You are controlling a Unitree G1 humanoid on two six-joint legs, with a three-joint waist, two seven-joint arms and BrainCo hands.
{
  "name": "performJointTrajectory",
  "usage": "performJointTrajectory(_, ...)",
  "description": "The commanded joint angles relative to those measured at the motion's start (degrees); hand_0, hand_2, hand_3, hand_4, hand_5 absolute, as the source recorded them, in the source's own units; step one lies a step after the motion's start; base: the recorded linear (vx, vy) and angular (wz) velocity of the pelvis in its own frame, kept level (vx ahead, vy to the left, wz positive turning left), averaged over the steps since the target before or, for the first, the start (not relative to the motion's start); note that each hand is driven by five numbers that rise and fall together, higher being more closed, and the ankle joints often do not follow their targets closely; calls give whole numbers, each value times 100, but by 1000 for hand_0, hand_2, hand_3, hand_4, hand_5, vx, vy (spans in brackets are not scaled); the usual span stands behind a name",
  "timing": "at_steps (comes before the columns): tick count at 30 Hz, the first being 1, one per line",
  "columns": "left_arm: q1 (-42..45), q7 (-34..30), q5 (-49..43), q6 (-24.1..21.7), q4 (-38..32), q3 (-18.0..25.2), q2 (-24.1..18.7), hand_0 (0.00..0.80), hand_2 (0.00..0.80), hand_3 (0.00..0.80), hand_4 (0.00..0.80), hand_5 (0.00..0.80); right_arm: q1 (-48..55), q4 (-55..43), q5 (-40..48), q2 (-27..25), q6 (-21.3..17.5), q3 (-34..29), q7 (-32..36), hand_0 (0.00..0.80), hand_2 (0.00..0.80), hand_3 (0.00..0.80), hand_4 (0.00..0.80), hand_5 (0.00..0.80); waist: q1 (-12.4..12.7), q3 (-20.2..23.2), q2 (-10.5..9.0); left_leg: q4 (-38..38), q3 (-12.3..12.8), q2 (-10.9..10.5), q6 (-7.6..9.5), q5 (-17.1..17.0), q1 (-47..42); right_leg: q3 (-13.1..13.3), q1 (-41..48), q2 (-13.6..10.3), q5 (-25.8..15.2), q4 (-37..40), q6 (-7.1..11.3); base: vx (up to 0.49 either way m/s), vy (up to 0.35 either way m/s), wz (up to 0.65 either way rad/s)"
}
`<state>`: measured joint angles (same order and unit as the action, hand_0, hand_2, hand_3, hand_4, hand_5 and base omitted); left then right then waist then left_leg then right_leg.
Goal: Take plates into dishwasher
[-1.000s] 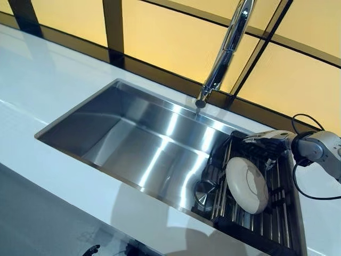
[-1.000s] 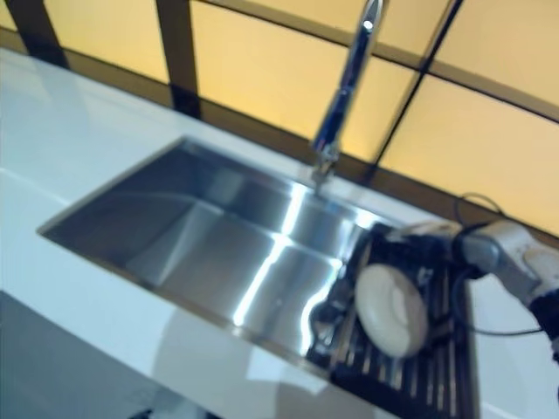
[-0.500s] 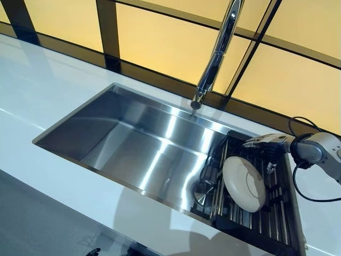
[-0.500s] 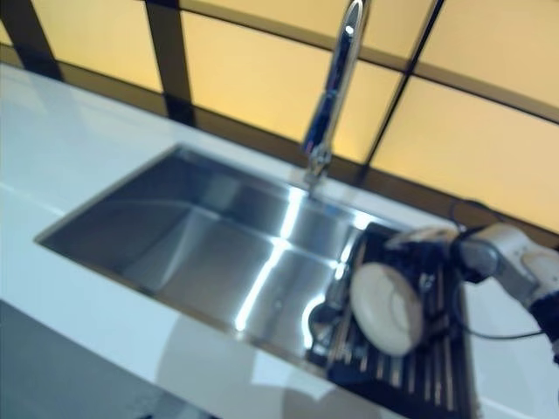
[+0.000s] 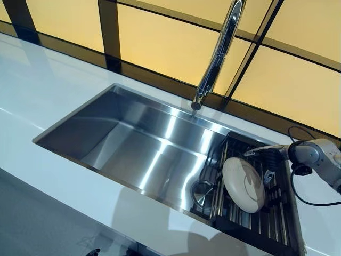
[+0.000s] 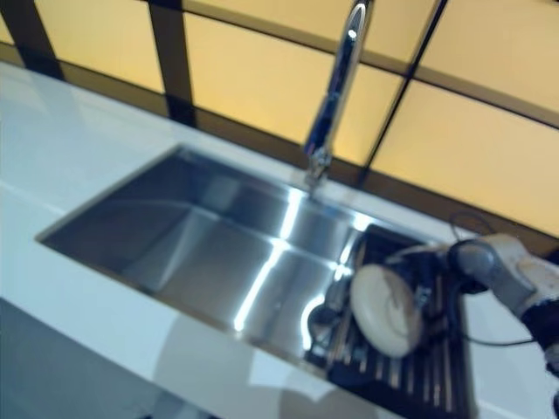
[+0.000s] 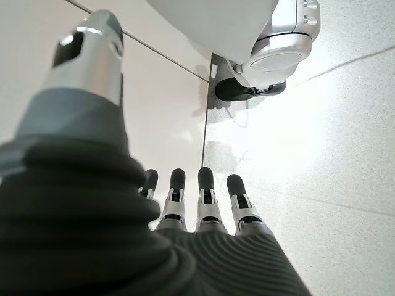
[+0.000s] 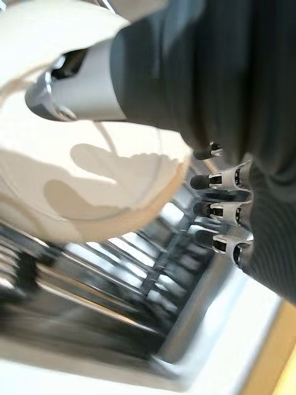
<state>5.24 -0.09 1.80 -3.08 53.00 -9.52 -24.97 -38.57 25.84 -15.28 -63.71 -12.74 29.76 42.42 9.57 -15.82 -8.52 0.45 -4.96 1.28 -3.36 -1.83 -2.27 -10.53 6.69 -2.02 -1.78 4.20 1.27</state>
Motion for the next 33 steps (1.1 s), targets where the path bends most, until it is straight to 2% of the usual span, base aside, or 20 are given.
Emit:
performJointTrajectory(1,-190,4,-120,-98,64,18,-133,0,0,0,0,0,-308,137,575,99,454,-48,26,0,0,0,0,0,186,-28,-207,493,29,-28,89,195,359,-37,-146,-66,-173,-230,160,0,0,0)
performJointTrajectory(9,-298,32,-39,-91,3,-136,-154,0,0,0,0,0,-514,659,1210,331,1037,-122,78,0,0,0,0,0,246,-159,-99,509,-41,-53,86,152,469,-101,-221,-93,-191,-251,135,-4,0,3)
performJointTrajectory(20,-348,5,48,-144,-20,-271,-188,0,0,0,0,0,-1012,1152,1157,271,928,-105,-317,0,0,0,0,0,281,-267,4,548,-56,-68,91,127,537,-145,-278,-126,-209,-283,121,2,3,4)
performJointTrajectory(33,-300,4,19,-140,-32,-264,-166,0,0,0,0,0,-1263,1111,1237,172,991,29,-220,0,0,0,0,0,275,-251,-18,490,-45,-53,92,107,493,-165,-268,-118,-213,-271,118,0,0,0)
